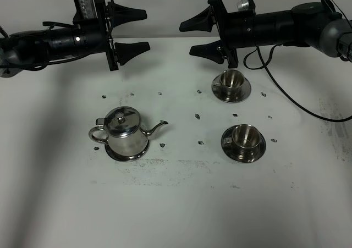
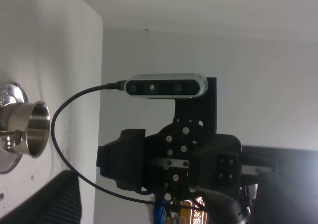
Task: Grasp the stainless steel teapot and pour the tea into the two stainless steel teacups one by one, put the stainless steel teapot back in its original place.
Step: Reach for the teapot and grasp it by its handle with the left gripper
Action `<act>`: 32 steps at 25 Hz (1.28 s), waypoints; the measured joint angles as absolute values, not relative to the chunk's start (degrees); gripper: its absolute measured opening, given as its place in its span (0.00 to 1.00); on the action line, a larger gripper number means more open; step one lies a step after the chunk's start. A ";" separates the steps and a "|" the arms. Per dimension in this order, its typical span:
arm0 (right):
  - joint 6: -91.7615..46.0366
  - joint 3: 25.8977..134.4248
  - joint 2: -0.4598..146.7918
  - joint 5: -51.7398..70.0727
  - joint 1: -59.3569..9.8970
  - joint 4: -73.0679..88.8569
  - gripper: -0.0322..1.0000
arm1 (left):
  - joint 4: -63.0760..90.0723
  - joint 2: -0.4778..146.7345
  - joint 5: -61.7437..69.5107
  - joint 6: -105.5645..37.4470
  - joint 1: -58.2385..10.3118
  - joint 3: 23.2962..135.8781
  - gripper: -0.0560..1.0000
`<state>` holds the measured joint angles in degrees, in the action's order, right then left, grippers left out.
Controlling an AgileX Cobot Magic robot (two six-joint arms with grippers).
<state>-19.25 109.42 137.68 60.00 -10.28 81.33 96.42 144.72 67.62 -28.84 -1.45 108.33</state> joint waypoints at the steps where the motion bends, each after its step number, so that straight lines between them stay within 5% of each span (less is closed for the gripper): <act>1: -19.19 109.42 137.68 60.13 -10.28 81.33 0.61 | 96.42 144.72 67.62 -28.89 -1.45 108.33 0.71; 32: -18.87 109.42 137.68 60.23 -10.28 81.22 0.61 | 96.42 144.72 67.62 -30.32 -1.45 108.50 0.71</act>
<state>-18.87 109.42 137.68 60.23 -10.28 81.22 96.42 144.72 67.62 -30.32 -1.45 108.50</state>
